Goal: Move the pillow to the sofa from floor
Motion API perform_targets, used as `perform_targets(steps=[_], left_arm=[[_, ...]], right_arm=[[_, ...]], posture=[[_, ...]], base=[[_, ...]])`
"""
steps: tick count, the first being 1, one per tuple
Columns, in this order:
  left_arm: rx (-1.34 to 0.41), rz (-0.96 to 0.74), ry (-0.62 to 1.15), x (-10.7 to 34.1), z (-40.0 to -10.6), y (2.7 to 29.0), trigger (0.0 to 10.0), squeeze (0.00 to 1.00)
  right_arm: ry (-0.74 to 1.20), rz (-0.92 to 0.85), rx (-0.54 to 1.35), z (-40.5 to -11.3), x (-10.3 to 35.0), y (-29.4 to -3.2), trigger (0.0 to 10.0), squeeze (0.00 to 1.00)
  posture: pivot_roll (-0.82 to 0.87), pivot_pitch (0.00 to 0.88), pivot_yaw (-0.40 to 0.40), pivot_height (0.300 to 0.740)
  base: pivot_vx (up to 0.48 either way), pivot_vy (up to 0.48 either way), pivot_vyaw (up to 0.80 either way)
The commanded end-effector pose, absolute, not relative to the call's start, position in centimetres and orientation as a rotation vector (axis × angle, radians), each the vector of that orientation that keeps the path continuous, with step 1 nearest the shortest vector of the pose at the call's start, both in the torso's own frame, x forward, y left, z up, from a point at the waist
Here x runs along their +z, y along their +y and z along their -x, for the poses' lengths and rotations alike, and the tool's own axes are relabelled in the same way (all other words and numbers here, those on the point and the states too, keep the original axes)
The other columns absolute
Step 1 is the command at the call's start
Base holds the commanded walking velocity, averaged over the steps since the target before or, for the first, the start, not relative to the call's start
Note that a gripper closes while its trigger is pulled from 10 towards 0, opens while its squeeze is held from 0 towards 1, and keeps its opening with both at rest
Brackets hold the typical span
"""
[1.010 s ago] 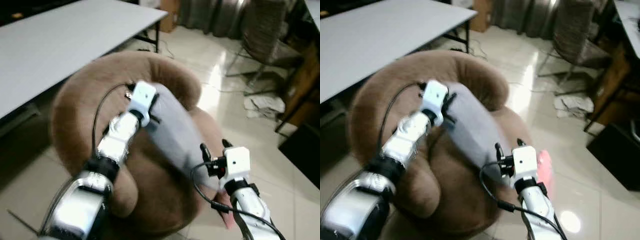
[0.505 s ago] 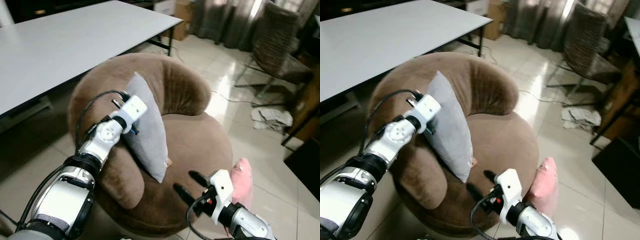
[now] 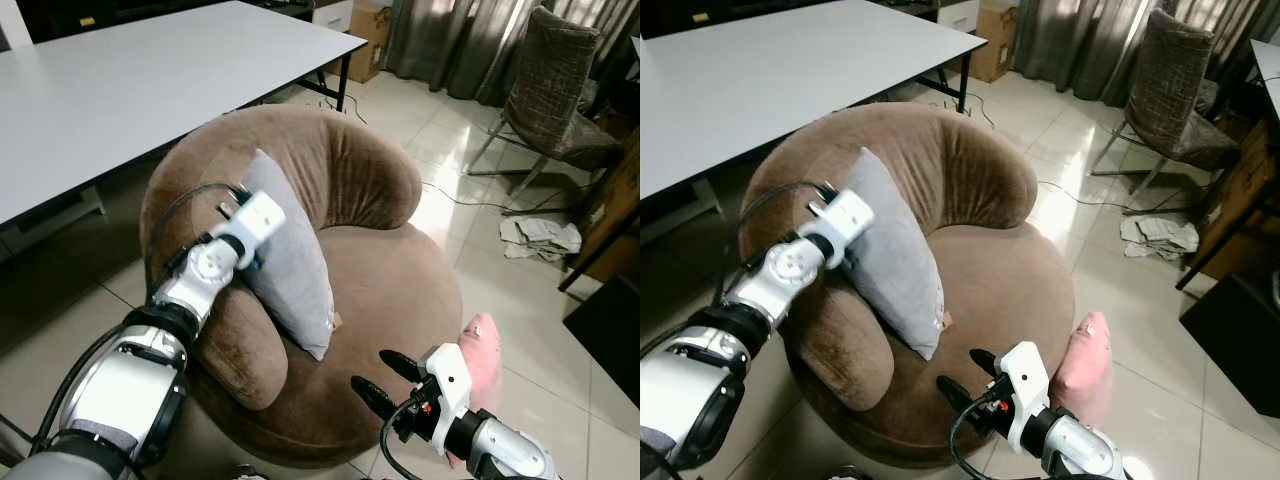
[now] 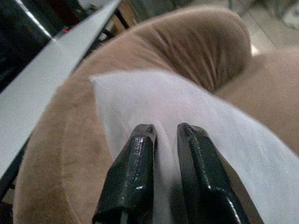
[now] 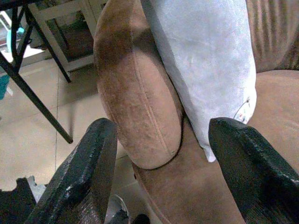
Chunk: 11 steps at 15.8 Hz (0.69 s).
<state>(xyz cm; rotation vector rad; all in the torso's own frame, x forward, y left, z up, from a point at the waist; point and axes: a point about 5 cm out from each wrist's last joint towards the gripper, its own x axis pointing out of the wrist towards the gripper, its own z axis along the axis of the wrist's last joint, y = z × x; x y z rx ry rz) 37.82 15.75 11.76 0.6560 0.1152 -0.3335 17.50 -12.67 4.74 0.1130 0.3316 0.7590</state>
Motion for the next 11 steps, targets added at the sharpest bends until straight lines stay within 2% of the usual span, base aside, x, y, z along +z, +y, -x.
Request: perform_targets(steps=[1,5,6,7,9,10,11], left_arm=[[-0.285,-0.616,0.032,13.8,-38.6,15.8,10.0,1.0],[-0.169,-0.615,-0.123,17.0,-38.9,18.2,10.0,1.0],[-0.145,-0.51,-0.168,17.6,-38.5,19.0,10.0,1.0],[-0.16,-0.289,-0.162,17.5,-38.0,19.2,10.0,0.0],[-0.24,-0.111,-0.185,17.0,-36.3,18.8,10.0,0.0],[-0.314,-0.075,-0.228,16.5,-34.2,18.3,10.0,0.0],[-0.34,-0.033,-0.2,15.3,-32.3,17.8,10.0,0.0]], right_arm=[[0.31,-0.115,0.73,-17.6,5.1,-13.0,10.0,0.0],[0.289,-0.125,0.704,-17.7,5.4,-13.0,10.0,0.0],[0.261,-0.095,0.652,-18.0,5.7,-13.4,10.0,0.0],[0.233,-0.068,0.579,-18.6,6.0,-13.8,10.0,0.0],[0.201,-0.044,0.481,-19.3,6.5,-14.4,10.0,0.0],[0.157,-0.039,0.397,-19.8,7.0,-14.9,10.0,0.0],[0.119,-0.064,0.312,-20.0,7.6,-15.3,10.0,0.0]], posture=[[0.05,0.006,-0.064,0.74],[0.05,0.006,-0.063,0.74],[0.05,0.006,-0.061,0.74],[0.05,0.006,-0.059,0.74],[0.05,0.005,-0.063,0.74],[0.05,0.005,-0.064,0.74],[0.05,0.006,-0.067,0.74]], base=[[0.0,0.0,0.0],[0.0,0.0,0.0],[0.0,0.0,0.0],[0.0,0.0,0.0],[0.0,0.0,0.0],[0.0,0.0,0.0],[0.0,0.0,0.0]])
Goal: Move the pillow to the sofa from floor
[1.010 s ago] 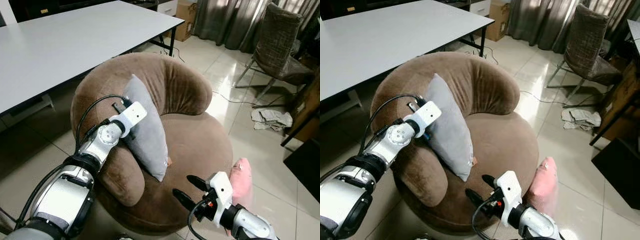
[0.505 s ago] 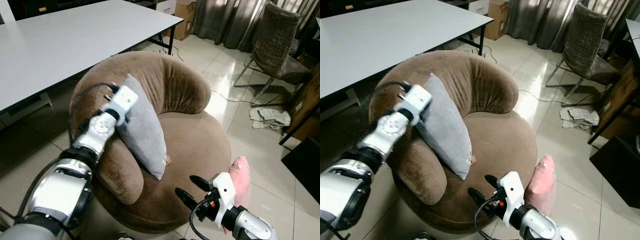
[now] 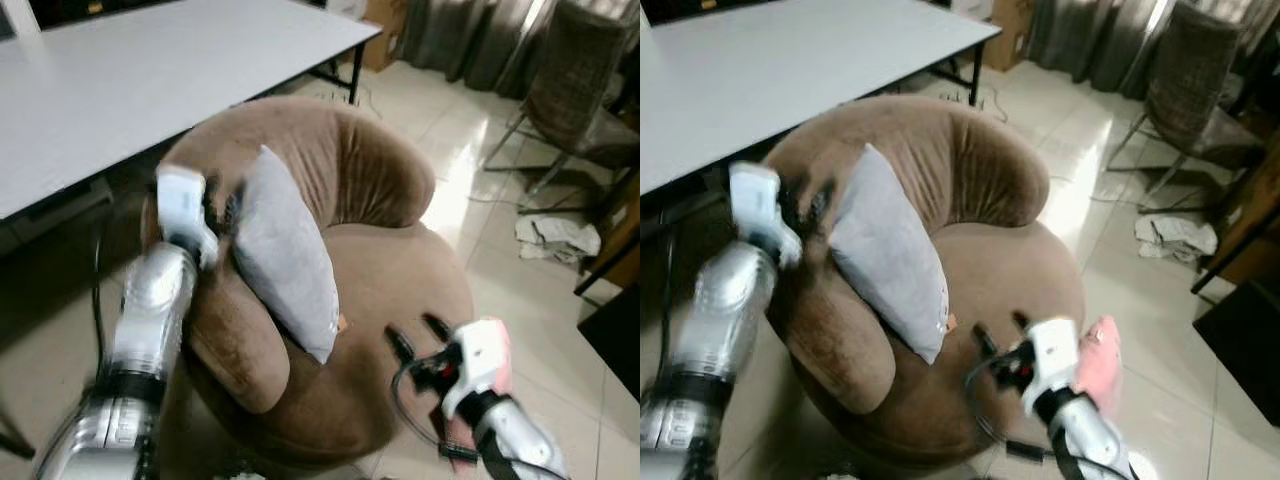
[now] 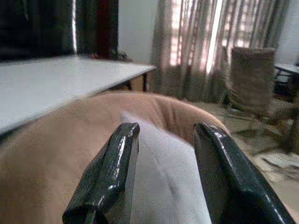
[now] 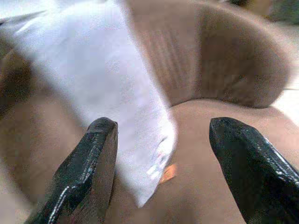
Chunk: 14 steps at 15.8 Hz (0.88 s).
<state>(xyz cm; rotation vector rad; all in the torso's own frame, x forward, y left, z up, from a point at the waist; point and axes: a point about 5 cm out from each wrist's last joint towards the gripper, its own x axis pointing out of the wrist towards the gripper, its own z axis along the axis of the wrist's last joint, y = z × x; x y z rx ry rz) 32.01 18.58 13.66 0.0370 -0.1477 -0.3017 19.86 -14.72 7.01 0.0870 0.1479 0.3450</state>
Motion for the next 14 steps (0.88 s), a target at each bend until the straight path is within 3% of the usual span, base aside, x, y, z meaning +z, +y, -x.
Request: perform_targets(steps=[1,4,9,14], left_arm=[[-0.366,-0.064,-0.161,13.9,-30.9,17.2,10.0,0.0],[-0.395,-0.132,-0.106,11.1,-29.2,16.4,10.0,0.0],[-0.429,-0.15,0.044,8.8,-27.4,15.2,10.0,0.0],[-0.471,-0.189,0.049,8.8,-27.5,14.3,10.0,0.0]], right_arm=[[0.103,-0.081,0.259,-20.1,7.8,-15.6,10.0,0.0],[0.113,-0.058,0.2,-20.1,7.5,-15.6,10.0,0.0],[0.128,-0.027,0.141,-19.8,7.1,-15.1,10.0,0.0],[0.167,0.041,0.102,-19.3,6.2,-15.4,10.0,0.0]], posture=[[0.05,0.006,-0.067,0.74],[0.07,0.014,-0.084,0.74],[0.05,0.031,-0.079,0.74],[0.05,0.031,-0.066,0.74]], base=[[0.0,0.0,0.0],[0.0,-0.107,0.0],[0.0,-0.47,0.0],[0.0,-0.48,0.0]])
